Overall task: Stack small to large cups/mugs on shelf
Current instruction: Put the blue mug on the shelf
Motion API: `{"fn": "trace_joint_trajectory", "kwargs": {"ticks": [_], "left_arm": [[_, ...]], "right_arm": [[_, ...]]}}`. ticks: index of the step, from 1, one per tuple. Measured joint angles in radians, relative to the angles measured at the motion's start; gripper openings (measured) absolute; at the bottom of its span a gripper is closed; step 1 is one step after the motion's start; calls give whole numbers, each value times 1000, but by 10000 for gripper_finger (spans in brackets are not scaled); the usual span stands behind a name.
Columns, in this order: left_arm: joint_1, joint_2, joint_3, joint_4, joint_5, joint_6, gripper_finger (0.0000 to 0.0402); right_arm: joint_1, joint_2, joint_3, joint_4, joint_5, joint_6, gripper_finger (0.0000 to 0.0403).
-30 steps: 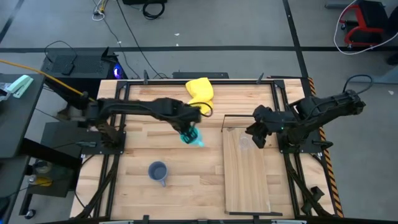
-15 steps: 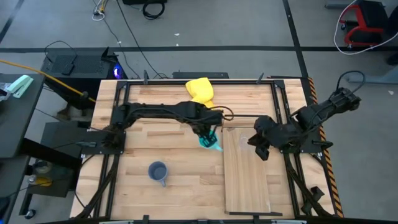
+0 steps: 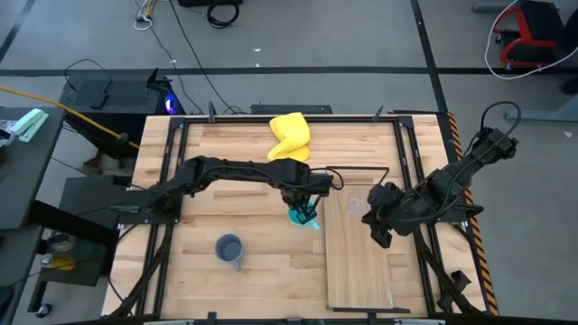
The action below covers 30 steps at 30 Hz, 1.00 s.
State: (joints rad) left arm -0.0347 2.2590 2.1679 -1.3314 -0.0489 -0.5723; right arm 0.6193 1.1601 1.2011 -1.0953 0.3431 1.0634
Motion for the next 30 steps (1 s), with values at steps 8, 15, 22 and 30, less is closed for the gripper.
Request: {"fn": "trace_joint_trajectory", "kwargs": {"ticks": [8, 15, 22, 30], "left_arm": [[5, 25, 0, 2, 47, 1, 11], [-1, 69, -1, -6, 75, 13, 11], [-2, 77, -1, -2, 77, 16, 12], [-2, 85, -1, 0, 81, 31, 11]], "right_arm": [[0, 8, 0, -20, 0, -8, 50], [0, 11, 0, -20, 0, -19, 50], [-1, 41, 0, -19, 4, -45, 50], [-1, 76, 0, -18, 4, -46, 50]]}}
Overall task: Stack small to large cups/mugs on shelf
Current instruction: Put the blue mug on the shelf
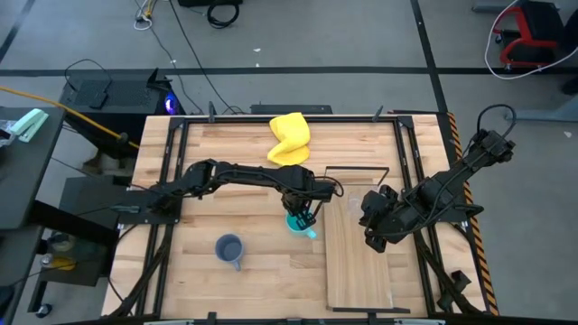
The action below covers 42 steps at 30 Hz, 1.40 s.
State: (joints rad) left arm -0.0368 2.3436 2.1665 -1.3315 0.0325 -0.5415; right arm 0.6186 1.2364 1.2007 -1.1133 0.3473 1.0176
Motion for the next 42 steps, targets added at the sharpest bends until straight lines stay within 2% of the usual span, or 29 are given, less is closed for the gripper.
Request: {"fn": "trace_joint_trajectory", "kwargs": {"ticks": [11, 21, 30, 39, 42], "left_arm": [[0, 11, 1, 16, 4, 14, 12], [0, 18, -1, 30, 43, 39, 84], [0, -17, -1, 22, 53, 78, 109], [-3, -130, 0, -35, 43, 117, 119], [-19, -165, -1, -140, -63, 155, 115]], "right_arm": [[0, 2, 0, 1, 2, 0, 51], [0, 1, 0, 1, 2, 0, 51], [-3, 1, 0, 1, 47, 0, 51], [-112, 1, 0, 69, 45, -10, 51], [-173, 1, 0, 127, 40, -59, 51]]}}
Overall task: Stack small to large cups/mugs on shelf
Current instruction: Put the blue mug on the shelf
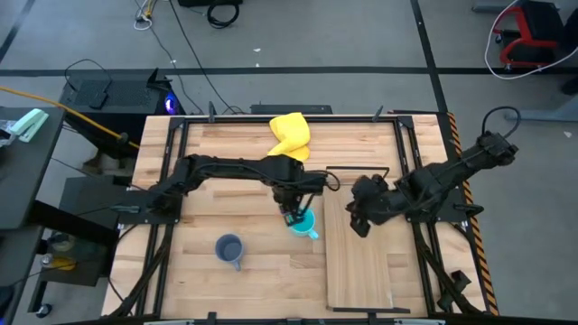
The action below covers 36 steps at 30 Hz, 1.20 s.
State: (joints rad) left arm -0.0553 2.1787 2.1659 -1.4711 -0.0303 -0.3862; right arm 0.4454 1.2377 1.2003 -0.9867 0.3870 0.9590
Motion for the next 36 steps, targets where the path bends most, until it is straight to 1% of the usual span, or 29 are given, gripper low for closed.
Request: {"fn": "trace_joint_trajectory", "kwargs": {"ticks": [2, 3, 4, 8, 11, 13, 15, 19, 23, 27, 30, 36], "left_arm": [[-16, -26, 0, -93, -109, 0, 111], [-27, -38, -2, -114, -170, -14, 109], [-36, -54, -14, -100, -215, -18, 108], [-63, -153, -101, -98, -266, -19, 102], [-68, -237, -227, -98, -354, -78, 96], [-55, -304, -331, -96, -388, -127, 92], [-37, -379, -452, -77, -396, -165, 87], [8, -536, -701, 68, -381, -185, 73], [54, -669, -882, 225, -346, -178, 56], [95, -757, -1002, 309, -339, -148, 39], [125, -802, -1072, 370, -339, -125, 26], [174, -841, -1168, 447, -311, -100, 7]], "right_arm": [[-43, 0, 0, 30, -12, -36, 51], [-68, 0, 0, 48, -23, -61, 51], [-92, 0, 0, 65, -36, -86, 51], [-179, 0, 0, 148, -99, -173, 51], [-226, 7, 0, 183, -149, -203, 51], [-249, 23, 0, 176, -169, -212, 51], [-269, 46, 0, 178, -177, -230, 51], [-299, 108, 0, 206, -195, -278, 51], [-325, 182, 0, 280, -256, -327, 51], [-327, 258, 0, 360, -338, -372, 51], [-326, 301, 0, 372, -396, -441, 51], [-335, 358, 0, 382, -399, -576, 51]]}}
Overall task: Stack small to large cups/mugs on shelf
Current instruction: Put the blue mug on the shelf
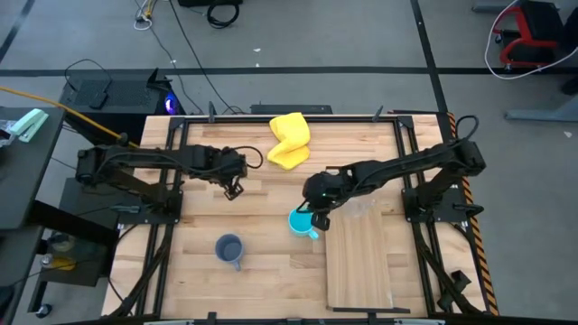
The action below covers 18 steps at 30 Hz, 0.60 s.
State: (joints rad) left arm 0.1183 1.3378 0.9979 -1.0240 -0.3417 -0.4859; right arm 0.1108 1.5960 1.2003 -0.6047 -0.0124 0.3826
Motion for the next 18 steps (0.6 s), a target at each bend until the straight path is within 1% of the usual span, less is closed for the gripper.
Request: {"fn": "trace_joint_trajectory", "kwargs": {"ticks": [2, 5, 11, 13, 18], "left_arm": [[13, 0, -18, 15, 3, 1, 8], [27, 0, -39, 36, 10, 4, 19], [31, 1, -52, 81, 14, 35, 34], [31, 1, -52, 87, 15, 38, 33], [31, 1, -52, 98, 14, 38, 18]], "right_arm": [[-4, 12, 0, 3, 0, -25, 51], [-12, 27, 1, 2, -1, -44, 51], [-27, 35, 2, -6, 0, -46, 54], [-26, 35, 2, -4, 0, -53, 64], [-26, 35, 2, -6, 11, -68, 106]]}}
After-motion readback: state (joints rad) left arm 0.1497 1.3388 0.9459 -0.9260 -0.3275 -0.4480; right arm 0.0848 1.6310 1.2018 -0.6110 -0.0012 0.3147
